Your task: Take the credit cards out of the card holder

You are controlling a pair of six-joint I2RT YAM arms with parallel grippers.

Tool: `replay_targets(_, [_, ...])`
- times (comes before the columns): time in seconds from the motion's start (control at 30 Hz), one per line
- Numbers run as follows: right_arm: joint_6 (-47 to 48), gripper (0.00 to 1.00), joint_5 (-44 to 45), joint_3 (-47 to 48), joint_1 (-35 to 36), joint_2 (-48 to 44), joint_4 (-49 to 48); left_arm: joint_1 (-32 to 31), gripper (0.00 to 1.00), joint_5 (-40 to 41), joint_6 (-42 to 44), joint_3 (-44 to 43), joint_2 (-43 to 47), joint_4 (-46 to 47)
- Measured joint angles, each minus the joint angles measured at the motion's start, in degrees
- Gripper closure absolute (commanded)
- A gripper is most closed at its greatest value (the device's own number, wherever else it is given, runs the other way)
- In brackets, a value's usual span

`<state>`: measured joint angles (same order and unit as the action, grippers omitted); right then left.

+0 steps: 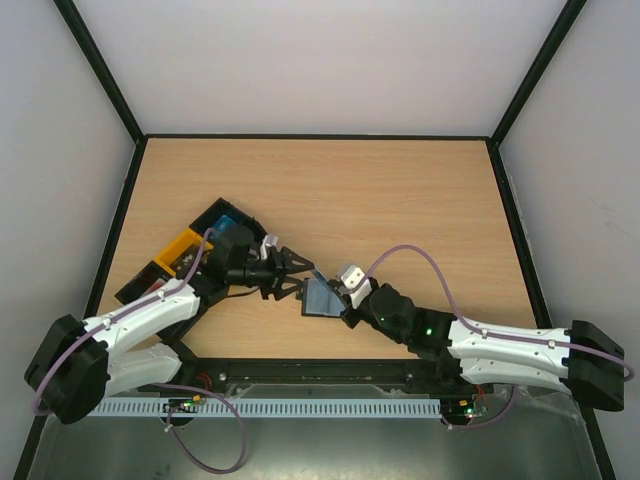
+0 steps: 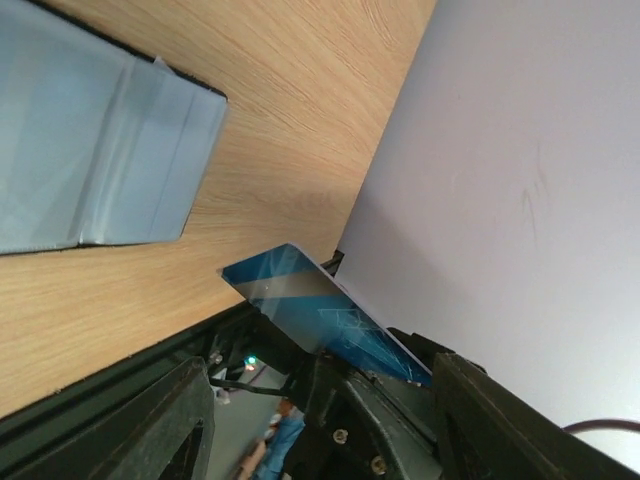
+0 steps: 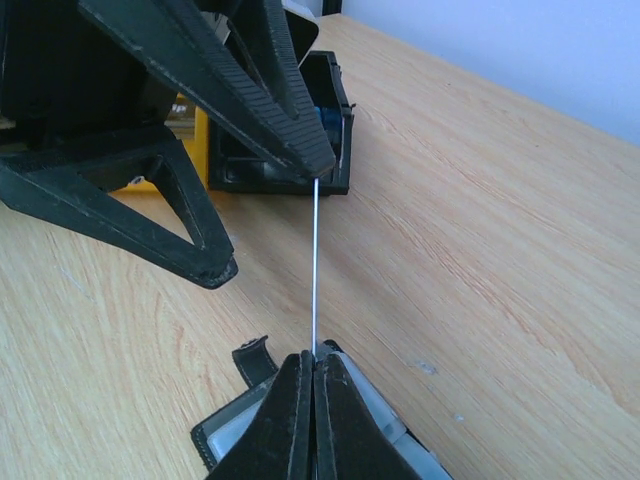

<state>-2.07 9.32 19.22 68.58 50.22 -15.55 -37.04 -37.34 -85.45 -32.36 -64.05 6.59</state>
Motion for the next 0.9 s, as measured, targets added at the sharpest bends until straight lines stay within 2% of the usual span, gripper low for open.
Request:
replay_targets(0.43, [7.1, 0.98, 5.6, 2.0, 2.9, 4.1, 0.3, 0.5, 0.36, -1.1, -11.8, 6.8, 1.4, 9.2])
replay_targets(0.8, [8.2, 0.98, 6.5, 3.0, 3.6, 5.7, 0.6, 0.5, 0.36, -1.9, -12.8, 6.8, 1.9, 10.7])
replay_targets(0.9, [8.3, 0.98, 6.6, 3.0, 3.6, 5.7, 0.6, 0.5, 0.39, -1.9, -12.9, 6.8, 2.0, 10.7])
